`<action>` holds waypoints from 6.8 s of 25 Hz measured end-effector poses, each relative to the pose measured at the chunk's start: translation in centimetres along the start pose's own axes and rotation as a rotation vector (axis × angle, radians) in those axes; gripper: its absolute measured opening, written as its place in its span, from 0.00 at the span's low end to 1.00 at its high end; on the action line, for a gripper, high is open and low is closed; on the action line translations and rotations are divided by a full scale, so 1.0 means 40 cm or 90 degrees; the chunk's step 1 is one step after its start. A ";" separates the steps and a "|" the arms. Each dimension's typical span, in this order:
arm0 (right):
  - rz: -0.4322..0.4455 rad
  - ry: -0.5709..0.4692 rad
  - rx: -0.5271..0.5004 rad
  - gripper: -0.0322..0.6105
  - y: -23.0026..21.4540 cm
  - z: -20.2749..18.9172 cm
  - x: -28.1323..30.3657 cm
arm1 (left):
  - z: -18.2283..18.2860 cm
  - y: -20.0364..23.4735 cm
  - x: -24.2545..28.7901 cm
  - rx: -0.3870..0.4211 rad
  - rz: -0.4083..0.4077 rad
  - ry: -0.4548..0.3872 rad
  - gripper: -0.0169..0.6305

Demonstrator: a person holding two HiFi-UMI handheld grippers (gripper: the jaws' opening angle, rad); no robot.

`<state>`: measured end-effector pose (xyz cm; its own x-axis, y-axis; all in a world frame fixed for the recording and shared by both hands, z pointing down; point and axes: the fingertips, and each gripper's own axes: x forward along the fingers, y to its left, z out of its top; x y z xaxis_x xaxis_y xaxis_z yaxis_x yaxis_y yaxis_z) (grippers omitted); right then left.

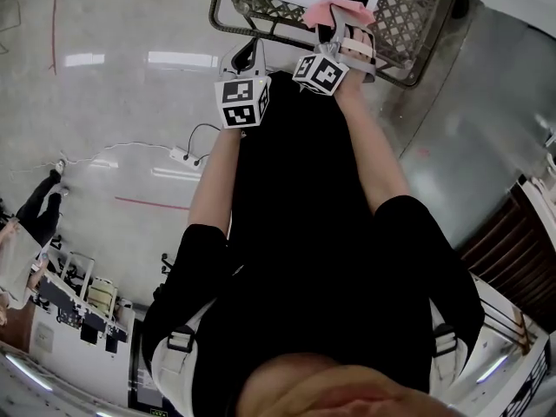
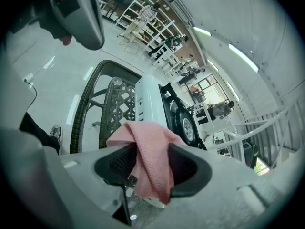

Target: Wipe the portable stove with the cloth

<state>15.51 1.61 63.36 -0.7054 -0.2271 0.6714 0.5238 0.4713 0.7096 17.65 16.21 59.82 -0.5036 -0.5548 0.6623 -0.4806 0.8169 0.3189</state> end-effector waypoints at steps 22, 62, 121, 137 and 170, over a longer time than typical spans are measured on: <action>0.043 -0.041 0.053 0.38 0.031 0.287 0.035 | 0.036 0.219 -0.161 -0.023 0.072 -0.030 0.03; -0.044 0.343 0.467 0.36 0.012 0.335 0.134 | 0.418 0.358 0.181 0.378 -0.398 0.224 0.03; -0.226 0.745 0.689 0.35 -0.067 0.320 0.275 | 0.598 0.369 0.525 0.645 -0.656 0.375 0.03; -0.212 0.693 0.668 0.35 -0.219 0.316 0.447 | 0.809 0.441 0.608 0.587 -0.594 0.311 0.03; -0.280 0.597 0.886 0.36 -0.439 0.211 0.706 | 0.971 0.161 0.963 0.700 -0.627 0.355 0.03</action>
<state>-17.67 -5.88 68.05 0.0884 -0.6692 0.7379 -0.7420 0.4500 0.4969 -32.72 -6.01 61.07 0.5065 -0.4493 0.7359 -0.8368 -0.4621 0.2937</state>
